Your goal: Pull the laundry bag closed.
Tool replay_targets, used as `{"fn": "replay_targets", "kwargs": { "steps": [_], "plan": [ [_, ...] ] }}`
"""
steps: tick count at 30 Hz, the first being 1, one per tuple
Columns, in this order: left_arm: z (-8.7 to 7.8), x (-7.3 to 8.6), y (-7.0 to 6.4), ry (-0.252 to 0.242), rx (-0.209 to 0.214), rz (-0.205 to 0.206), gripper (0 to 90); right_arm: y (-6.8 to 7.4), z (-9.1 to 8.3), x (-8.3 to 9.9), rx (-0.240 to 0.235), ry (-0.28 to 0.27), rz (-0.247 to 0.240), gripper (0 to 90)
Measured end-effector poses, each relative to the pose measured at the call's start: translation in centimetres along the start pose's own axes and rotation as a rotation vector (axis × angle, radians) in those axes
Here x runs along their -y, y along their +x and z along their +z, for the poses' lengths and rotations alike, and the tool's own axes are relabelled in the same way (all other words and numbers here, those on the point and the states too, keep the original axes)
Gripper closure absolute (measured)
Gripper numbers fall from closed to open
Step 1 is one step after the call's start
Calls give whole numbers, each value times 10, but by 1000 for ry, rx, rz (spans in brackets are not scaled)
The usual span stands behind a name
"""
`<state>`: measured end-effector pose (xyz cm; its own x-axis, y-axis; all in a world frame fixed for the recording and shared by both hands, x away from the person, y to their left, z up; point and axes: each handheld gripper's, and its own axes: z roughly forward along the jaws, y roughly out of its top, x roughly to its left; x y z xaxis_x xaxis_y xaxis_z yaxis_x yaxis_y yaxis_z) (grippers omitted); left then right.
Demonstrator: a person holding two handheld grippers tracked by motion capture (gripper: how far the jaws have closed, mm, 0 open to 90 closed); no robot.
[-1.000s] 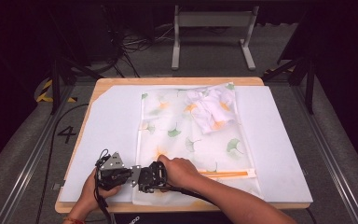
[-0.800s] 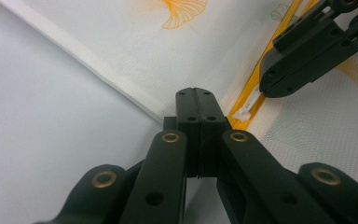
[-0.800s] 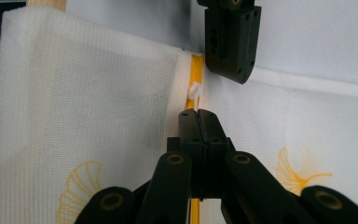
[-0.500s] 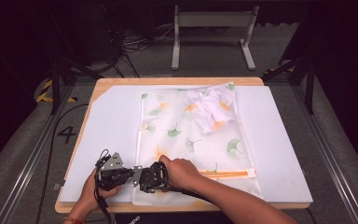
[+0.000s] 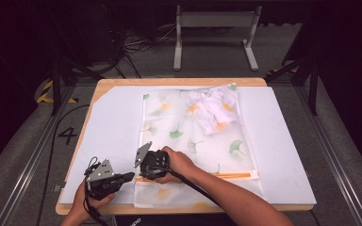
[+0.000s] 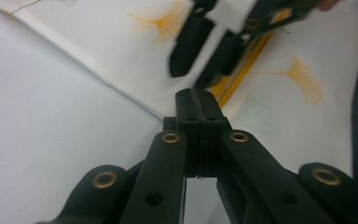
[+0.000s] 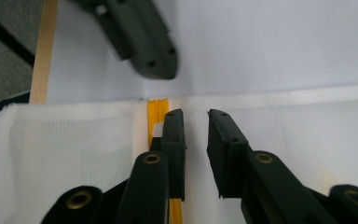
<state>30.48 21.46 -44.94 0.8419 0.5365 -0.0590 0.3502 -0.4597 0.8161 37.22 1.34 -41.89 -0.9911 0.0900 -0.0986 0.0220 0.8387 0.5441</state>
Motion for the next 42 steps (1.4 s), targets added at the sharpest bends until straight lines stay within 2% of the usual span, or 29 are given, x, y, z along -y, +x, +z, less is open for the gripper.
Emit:
{"fn": "replay_targets", "kwargs": {
  "steps": [2,4,6,11,13,15,16,18,19,22,23,24,26,27,29,33,36,42],
  "plan": [
    [3,-3,-10,9,19,50,900,-2,3,-2,-9,-27,24,752],
    [12,-5,-17,62,13,88,900,-3,4,-4,-30,-32,19,727],
    [18,-2,-20,115,12,115,900,-2,9,-7,-27,15,-12,743],
    [17,1,-19,120,23,104,900,-1,10,-5,-85,95,-67,761],
    [17,1,-18,122,23,102,900,-2,7,-3,-95,117,-67,761],
    [15,2,-16,117,20,88,900,-2,5,-3,-102,125,-78,727],
    [14,3,-16,114,21,81,900,-2,5,-3,-105,125,-77,744],
    [14,3,-16,114,19,72,900,0,5,-4,-148,141,-92,737],
    [14,3,-16,114,19,72,900,0,5,-4,-148,141,-92,737],
    [14,3,-16,111,19,84,900,-1,4,-7,-102,129,-96,652],
    [13,3,-16,115,20,87,900,0,4,-8,-64,134,-122,643],
    [13,4,-16,115,20,88,900,3,6,-10,-110,169,-160,618],
    [12,4,-16,114,19,88,900,4,8,-13,-96,179,-190,594],
    [12,4,-16,116,19,87,900,3,9,-15,-114,185,-202,580],
    [12,4,-16,114,20,87,900,2,9,-17,-119,184,-209,564],
    [11,6,-15,109,23,78,900,1,14,-23,-189,220,-238,630],
    [10,7,-13,103,24,62,900,0,12,-24,-213,247,-243,679],
    [10,7,-13,101,23,58,900,2,6,-22,-232,256,-256,755]
  ]
}}
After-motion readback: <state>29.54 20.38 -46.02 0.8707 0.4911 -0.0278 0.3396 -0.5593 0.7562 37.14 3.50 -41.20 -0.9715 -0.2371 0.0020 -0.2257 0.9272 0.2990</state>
